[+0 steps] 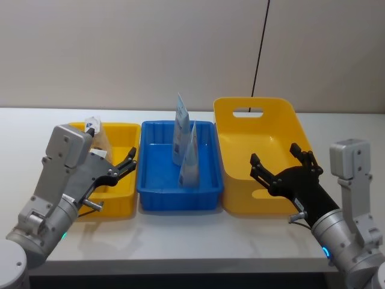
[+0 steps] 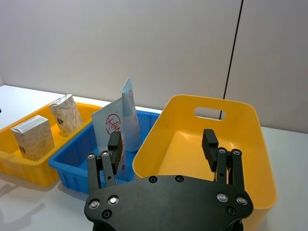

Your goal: Bimanual collaborative sorting of washing and personal care products

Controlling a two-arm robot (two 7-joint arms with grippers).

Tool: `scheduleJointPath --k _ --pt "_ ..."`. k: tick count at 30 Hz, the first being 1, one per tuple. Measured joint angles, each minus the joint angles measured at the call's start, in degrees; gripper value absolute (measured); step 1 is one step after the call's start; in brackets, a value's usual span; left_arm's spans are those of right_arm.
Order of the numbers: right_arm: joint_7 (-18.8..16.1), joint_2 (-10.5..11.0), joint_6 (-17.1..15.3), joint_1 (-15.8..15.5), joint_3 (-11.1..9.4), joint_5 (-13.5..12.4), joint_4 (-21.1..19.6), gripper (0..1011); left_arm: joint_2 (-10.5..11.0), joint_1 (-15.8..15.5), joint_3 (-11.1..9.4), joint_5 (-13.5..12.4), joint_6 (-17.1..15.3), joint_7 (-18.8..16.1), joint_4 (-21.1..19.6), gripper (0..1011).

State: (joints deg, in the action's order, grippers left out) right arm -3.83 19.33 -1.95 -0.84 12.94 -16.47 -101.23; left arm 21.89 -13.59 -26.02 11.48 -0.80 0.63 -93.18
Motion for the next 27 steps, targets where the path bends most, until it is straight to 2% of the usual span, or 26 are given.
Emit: scheduleJointPath --k 27 --pt "0.00 0.00 0.00 0.00 0.00 0.00 0.00 1002 0.00 0.00 0.00 0.00 0.00 0.00 0.00 1001"
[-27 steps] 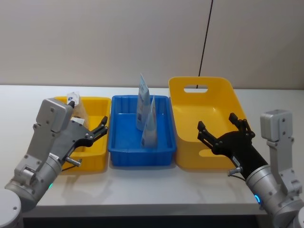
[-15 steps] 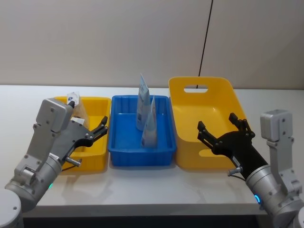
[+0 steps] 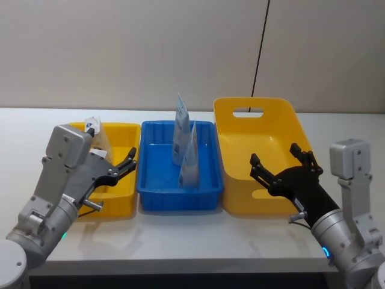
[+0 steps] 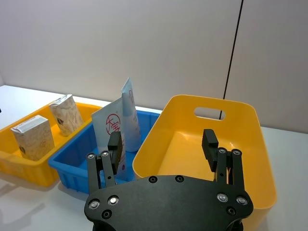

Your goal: Bimanual collaborative sorting of washing and personal care products

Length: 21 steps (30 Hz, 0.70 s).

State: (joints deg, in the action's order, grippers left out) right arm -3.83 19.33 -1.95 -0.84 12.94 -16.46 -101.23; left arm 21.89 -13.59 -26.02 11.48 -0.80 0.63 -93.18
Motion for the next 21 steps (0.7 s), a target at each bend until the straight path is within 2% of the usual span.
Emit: scheduleJointPath --k 14,21 --pt "0.00 0.00 0.00 0.00 0.00 0.00 0.00 1002 -0.04 -0.13 0.11 0.02 -0.14 0.20 0.14 1001" --pt "0.00 0.00 0.00 0.00 0.00 0.00 0.00 1002 -0.50 -0.78 0.51 0.64 -1.97 0.70 0.65 1001"
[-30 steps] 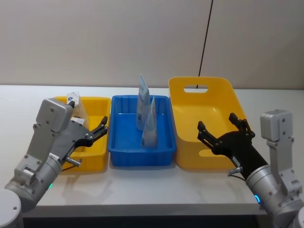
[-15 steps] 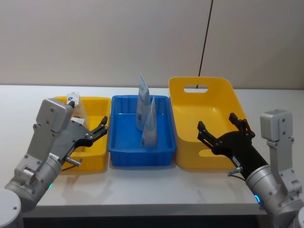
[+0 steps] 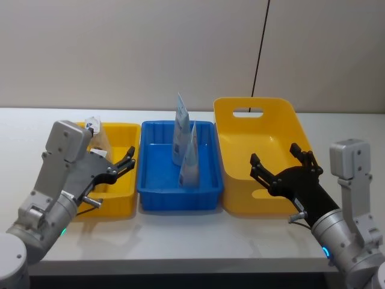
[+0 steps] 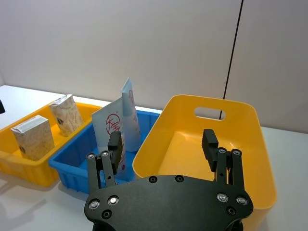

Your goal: Bimanual collaborative sorting of washing and personal care products

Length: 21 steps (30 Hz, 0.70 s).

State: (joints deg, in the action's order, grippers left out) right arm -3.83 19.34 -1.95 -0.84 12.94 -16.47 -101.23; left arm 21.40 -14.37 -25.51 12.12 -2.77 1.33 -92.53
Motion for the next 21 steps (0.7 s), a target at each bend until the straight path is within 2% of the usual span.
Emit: scheduleJointPath --k 13,21 --pt "0.00 0.00 0.00 0.00 0.00 0.00 0.00 1002 -2.75 -2.60 0.67 0.52 -6.44 -1.55 1.82 1001" --pt "0.00 0.00 0.00 0.00 0.00 0.00 0.00 1002 -4.27 -4.09 0.74 -0.50 -10.70 -3.58 2.79 1001"
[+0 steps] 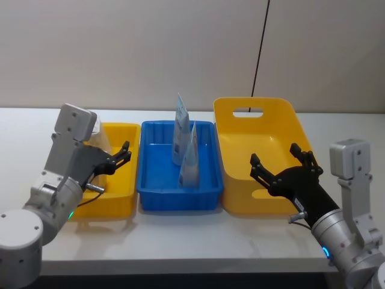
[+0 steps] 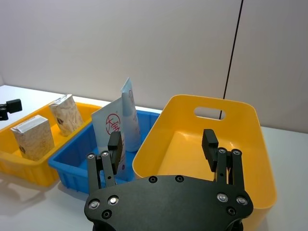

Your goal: Bimanual collaborative sorting of washing and personal care products

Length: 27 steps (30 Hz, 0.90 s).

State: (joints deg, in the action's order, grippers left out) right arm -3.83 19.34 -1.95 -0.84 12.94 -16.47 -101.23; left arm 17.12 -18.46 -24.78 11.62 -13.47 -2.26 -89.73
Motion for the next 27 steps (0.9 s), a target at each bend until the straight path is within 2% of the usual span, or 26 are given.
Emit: scheduleJointPath --k 15,27 --pt "0.00 0.00 0.00 0.00 0.00 0.00 0.00 1002 -0.68 -0.87 -0.26 -2.48 -8.05 -2.65 0.11 1001" --pt "0.00 0.00 0.00 0.00 0.00 0.00 0.00 1002 -1.16 -1.05 -0.12 -2.92 -11.58 -2.65 1.09 1002"
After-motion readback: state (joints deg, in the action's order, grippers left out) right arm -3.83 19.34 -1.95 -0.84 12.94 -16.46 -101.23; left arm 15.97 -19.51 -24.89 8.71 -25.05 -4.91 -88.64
